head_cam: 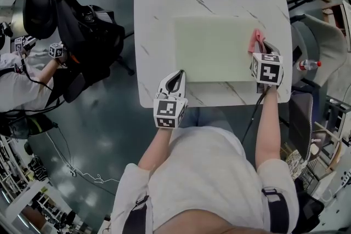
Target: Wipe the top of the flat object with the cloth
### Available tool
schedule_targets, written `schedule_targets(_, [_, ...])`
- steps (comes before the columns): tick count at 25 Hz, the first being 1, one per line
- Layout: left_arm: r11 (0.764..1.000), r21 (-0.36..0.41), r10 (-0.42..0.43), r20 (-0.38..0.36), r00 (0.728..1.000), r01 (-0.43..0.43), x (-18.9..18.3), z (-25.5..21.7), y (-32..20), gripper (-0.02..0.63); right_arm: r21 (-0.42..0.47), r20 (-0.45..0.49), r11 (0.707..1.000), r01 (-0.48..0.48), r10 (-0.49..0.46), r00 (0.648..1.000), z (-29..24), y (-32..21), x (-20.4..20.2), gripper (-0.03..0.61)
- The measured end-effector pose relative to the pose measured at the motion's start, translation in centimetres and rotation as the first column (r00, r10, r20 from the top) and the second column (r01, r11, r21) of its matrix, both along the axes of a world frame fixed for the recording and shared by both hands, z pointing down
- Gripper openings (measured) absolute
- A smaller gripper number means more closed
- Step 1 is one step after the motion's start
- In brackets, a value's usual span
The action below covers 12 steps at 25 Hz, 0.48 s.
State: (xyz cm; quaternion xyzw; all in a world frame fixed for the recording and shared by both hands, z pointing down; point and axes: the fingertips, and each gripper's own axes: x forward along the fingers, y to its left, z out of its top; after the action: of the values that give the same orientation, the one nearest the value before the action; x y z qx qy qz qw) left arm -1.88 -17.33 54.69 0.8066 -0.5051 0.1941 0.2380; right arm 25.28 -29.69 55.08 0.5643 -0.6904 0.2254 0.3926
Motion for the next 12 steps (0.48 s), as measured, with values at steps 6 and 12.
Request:
schedule_targets(6, [1.000,0.004,0.008,-0.008,1.000,-0.008,0.0,0.0,0.1,0.012,-0.008,-0.005,1.000,-0.004,0.004,1.000,0.0,0.0,-0.8,0.026])
schedule_targets(12, [1.000,0.003,0.016,-0.019,1.000,-0.016,0.0,0.1,0.1,0.012,-0.020,0.026,0.999,0.032,-0.031,0.999,0.3,0.1,-4.0,0.026])
